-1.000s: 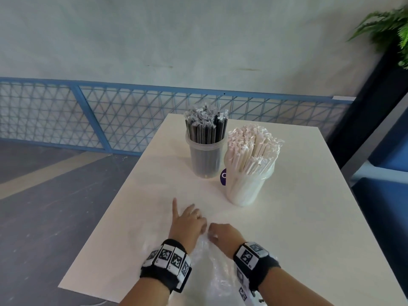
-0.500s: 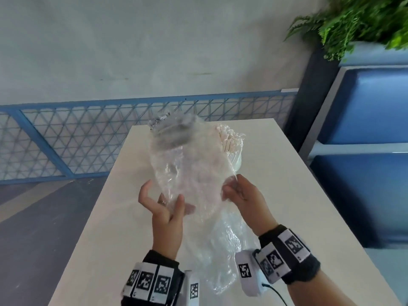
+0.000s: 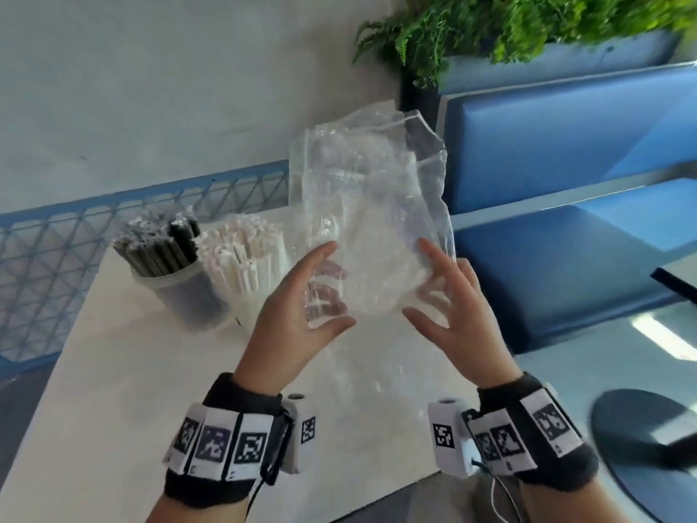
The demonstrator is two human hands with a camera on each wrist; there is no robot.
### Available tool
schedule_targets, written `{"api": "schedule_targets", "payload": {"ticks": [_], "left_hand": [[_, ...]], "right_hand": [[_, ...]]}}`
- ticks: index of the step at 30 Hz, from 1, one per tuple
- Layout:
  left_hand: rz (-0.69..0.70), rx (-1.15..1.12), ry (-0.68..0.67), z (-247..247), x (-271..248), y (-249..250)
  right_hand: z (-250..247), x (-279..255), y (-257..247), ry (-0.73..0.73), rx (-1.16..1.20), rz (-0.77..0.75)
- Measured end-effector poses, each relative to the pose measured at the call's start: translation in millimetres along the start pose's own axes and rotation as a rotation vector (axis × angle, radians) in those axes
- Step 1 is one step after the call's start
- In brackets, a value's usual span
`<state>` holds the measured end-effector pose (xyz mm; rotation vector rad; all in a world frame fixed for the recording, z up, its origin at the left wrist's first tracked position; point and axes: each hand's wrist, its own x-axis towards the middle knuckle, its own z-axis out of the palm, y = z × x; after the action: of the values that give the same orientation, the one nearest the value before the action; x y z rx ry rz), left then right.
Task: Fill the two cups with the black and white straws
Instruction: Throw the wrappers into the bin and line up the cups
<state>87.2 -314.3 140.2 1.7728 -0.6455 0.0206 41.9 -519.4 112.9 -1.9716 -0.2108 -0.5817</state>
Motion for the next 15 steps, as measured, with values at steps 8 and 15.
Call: {"api": "schedule_targets", "payload": {"ticks": [8,15], "left_hand": [[0.239,0.462,-0.094,139,49,16],[0.349,0.189,-0.317,279,65,17]], "right_hand": [[-137,-64,42,0.295,-0.444,0.061],[-242,-140,83,0.421,-0.597,0.216]]}}
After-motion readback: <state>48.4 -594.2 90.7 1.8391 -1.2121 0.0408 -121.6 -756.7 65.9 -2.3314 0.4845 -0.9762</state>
